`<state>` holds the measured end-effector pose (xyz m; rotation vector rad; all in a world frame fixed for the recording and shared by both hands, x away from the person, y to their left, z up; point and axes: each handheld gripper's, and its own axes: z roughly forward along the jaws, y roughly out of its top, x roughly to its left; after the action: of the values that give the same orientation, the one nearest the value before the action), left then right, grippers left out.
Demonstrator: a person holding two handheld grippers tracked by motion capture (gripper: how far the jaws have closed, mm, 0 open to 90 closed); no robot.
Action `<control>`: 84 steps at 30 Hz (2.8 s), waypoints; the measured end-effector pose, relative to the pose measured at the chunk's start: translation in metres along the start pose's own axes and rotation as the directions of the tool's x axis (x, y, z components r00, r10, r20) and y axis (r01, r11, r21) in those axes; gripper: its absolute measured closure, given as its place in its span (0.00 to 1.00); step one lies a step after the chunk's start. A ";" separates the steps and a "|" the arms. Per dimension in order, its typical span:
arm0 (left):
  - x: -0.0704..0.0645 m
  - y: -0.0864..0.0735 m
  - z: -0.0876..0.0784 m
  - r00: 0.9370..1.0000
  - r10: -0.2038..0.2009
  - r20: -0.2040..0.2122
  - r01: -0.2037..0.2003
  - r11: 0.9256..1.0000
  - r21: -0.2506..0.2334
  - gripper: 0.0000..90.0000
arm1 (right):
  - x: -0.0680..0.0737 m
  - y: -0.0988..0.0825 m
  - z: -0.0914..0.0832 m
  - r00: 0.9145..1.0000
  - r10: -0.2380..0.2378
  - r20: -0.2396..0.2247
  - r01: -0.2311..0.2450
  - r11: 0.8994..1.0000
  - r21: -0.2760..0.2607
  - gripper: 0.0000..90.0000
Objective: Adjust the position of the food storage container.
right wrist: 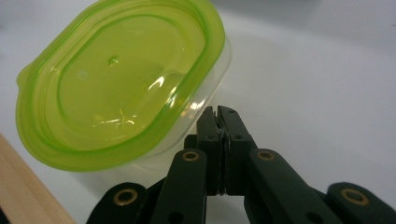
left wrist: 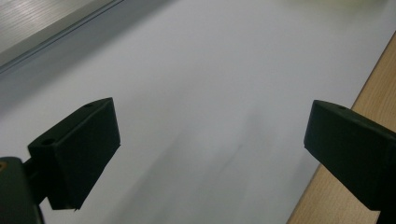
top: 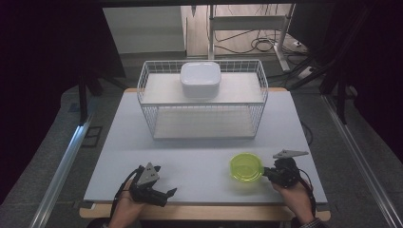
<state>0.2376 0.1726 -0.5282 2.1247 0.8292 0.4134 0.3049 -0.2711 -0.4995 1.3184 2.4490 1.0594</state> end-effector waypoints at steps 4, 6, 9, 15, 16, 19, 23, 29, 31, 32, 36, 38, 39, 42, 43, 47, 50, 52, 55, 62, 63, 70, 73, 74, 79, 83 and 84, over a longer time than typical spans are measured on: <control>0.000 0.000 0.001 1.000 0.002 -0.001 -0.002 1.000 0.005 0.04 | 0.007 0.005 0.010 0.999 0.005 -0.045 -0.004 1.000 0.006 0.98; 0.000 0.000 0.001 1.000 0.003 -0.001 -0.003 1.000 0.006 0.04 | 0.011 0.008 0.015 0.998 0.001 -0.062 0.000 1.000 0.008 0.98; -0.001 0.000 0.002 1.000 0.000 0.000 0.000 1.000 0.007 0.04 | 0.017 0.013 0.023 0.997 -0.015 -0.080 0.016 1.000 0.011 0.98; -0.001 0.000 0.002 1.000 0.002 -0.001 -0.002 1.000 0.010 0.04 | 0.031 0.023 0.038 0.993 -0.042 -0.106 0.044 0.999 0.015 0.98; -0.001 0.000 0.002 1.000 0.002 -0.001 -0.002 1.000 0.010 0.04 | 0.033 0.024 0.040 0.993 -0.048 -0.110 0.050 0.999 0.019 0.98; -0.001 0.000 0.002 1.000 0.003 -0.002 -0.003 1.000 0.011 0.04 | 0.038 0.028 0.046 0.991 -0.062 -0.121 0.064 0.998 0.020 0.97; -0.001 0.000 0.003 1.000 0.004 -0.002 -0.004 1.000 0.011 0.04 | 0.046 0.035 0.055 0.987 -0.080 -0.139 0.084 0.996 0.022 0.97; -0.001 0.000 0.002 1.000 0.006 0.000 -0.006 1.000 0.013 0.04 | 0.055 0.043 0.066 0.983 -0.089 -0.161 0.095 0.995 0.025 0.97; -0.001 0.000 0.002 1.000 0.007 0.000 -0.007 1.000 0.013 0.04 | 0.058 0.045 0.069 0.981 -0.091 -0.169 0.097 0.995 0.028 0.97; -0.001 0.000 0.002 1.000 0.007 0.001 -0.007 1.000 0.014 0.04 | 0.059 0.046 0.071 0.980 -0.091 -0.175 0.097 0.995 0.028 0.97; -0.001 0.000 0.003 1.000 0.008 0.001 -0.008 1.000 0.015 0.04 | 0.064 0.049 0.077 0.978 -0.105 -0.183 0.112 0.993 0.031 0.97; -0.001 0.000 0.003 1.000 0.009 0.002 -0.009 1.000 0.015 0.04 | 0.067 0.052 0.081 0.977 -0.105 -0.187 0.114 0.993 0.033 0.97; -0.001 0.000 0.003 1.000 0.009 0.001 -0.009 1.000 0.015 0.04 | 0.068 0.052 0.082 0.976 -0.109 -0.190 0.117 0.993 0.033 0.97; -0.001 0.000 0.002 1.000 0.010 0.001 -0.010 1.000 0.016 0.04 | 0.071 0.054 0.086 0.974 -0.118 -0.194 0.128 0.991 0.036 0.97; -0.001 0.000 0.002 1.000 0.010 0.001 -0.010 1.000 0.016 0.04 | 0.072 0.055 0.087 0.973 -0.123 -0.194 0.133 0.991 0.035 0.97; -0.001 0.000 0.002 1.000 0.010 0.002 -0.010 1.000 0.016 0.04 | 0.070 0.055 0.084 0.976 -0.139 -0.165 0.146 0.989 0.030 0.96; -0.002 0.000 0.002 1.000 0.014 0.002 -0.014 1.000 0.018 0.04 | 0.065 0.055 0.079 0.980 -0.146 -0.132 0.150 0.989 0.017 0.94; -0.002 0.000 0.002 1.000 0.014 0.002 -0.014 1.000 0.018 0.04 | 0.062 0.056 0.076 0.982 -0.148 -0.116 0.150 0.989 0.010 0.93; -0.002 0.000 0.002 1.000 0.011 0.001 -0.011 1.000 0.017 0.04 | 0.058 0.055 0.070 0.983 -0.163 -0.085 0.164 0.987 -0.003 0.90; -0.001 0.001 0.000 1.000 -0.002 0.005 0.002 1.000 0.024 0.04 | 0.054 0.051 0.054 0.981 -0.192 -0.025 0.191 0.981 -0.024 0.71; -0.001 0.001 0.000 1.000 -0.006 0.007 0.006 1.000 0.026 0.04 | 0.053 0.050 0.052 0.980 -0.196 -0.021 0.195 0.980 -0.022 0.68; 0.000 0.001 -0.001 1.000 -0.012 0.005 0.012 1.000 0.027 0.05 | 0.045 0.046 0.043 0.981 -0.194 -0.017 0.193 0.981 -0.034 0.45; 0.000 0.000 -0.002 1.000 -0.009 0.001 0.009 1.000 0.020 0.04 | 0.044 0.044 0.041 0.979 -0.201 -0.021 0.200 0.979 -0.042 0.36; 0.000 0.000 -0.002 1.000 -0.006 -0.002 0.006 1.000 0.017 0.04 | 0.044 0.044 0.041 0.979 -0.202 -0.024 0.200 0.979 -0.042 0.32; 0.000 0.000 -0.002 1.000 0.004 -0.006 -0.004 1.000 0.008 0.04 | 0.044 0.040 0.041 0.978 -0.204 -0.032 0.203 0.979 -0.035 0.22; 0.000 0.000 -0.002 1.000 0.007 -0.008 -0.007 1.000 0.008 0.03 | 0.044 0.036 0.040 0.981 -0.189 -0.043 0.187 0.981 -0.047 0.17; 0.000 0.000 -0.002 1.000 0.007 -0.008 -0.007 1.000 0.007 0.03 | 0.044 0.036 0.040 0.981 -0.186 -0.048 0.183 0.982 -0.051 0.15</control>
<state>0.2362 0.1735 -0.5274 2.1340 0.8295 0.4238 0.3207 -0.2037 -0.4972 1.0385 2.5095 1.1091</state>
